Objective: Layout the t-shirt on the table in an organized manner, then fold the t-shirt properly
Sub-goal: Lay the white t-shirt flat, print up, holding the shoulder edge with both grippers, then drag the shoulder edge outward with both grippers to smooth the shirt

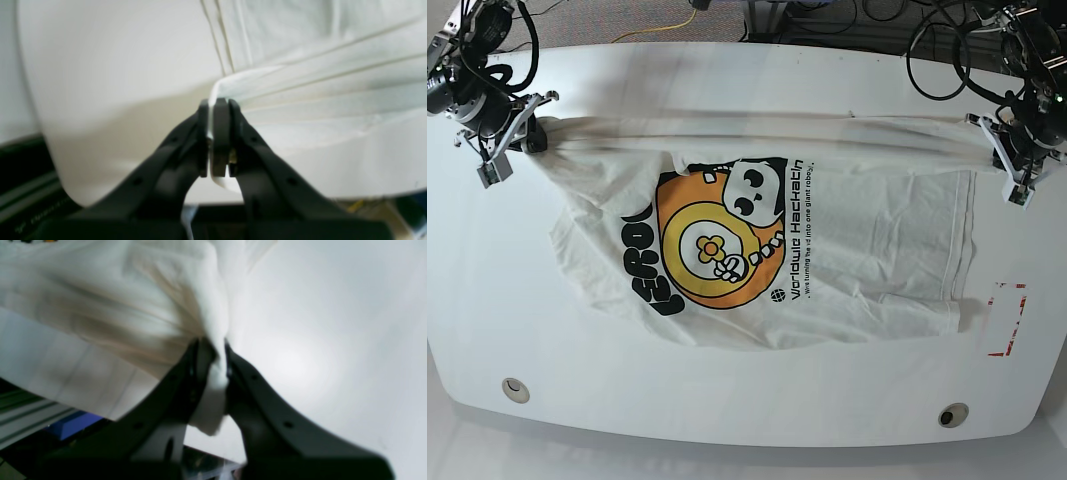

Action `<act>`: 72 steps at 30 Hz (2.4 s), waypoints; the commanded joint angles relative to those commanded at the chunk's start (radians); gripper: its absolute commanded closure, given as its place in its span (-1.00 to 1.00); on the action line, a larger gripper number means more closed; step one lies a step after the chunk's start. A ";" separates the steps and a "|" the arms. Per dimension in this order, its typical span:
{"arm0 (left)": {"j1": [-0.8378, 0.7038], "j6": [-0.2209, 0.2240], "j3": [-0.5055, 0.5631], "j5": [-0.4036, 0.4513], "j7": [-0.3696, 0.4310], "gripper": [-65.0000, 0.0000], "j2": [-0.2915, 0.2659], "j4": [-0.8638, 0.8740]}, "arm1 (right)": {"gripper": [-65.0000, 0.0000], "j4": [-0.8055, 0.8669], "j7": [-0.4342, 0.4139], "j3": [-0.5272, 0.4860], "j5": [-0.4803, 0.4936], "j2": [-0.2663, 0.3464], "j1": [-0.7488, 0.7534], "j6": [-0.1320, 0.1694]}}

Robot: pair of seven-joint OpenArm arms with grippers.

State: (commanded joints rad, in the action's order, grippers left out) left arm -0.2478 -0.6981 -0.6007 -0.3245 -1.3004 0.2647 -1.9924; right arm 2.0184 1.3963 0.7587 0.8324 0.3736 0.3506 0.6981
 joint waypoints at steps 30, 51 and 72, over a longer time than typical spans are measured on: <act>-0.044 0.000 0.008 0.117 0.037 1.00 0.029 0.043 | 1.00 -0.003 -0.102 -0.006 -0.071 -0.029 0.112 0.000; 0.160 0.000 0.060 0.187 0.038 1.00 0.049 0.238 | 1.00 -0.009 -0.102 -0.063 -0.281 -0.035 -0.041 0.000; 0.276 0.000 0.175 0.190 0.038 0.97 0.051 0.359 | 0.09 -0.087 -0.104 -0.057 -0.288 -0.034 -0.075 0.000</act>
State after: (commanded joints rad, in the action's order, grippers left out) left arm 0.0284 -0.6981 -0.4258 -0.1343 -1.2620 0.3153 -1.6333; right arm 1.9310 1.2927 0.7020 0.5439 0.3399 0.2754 0.6981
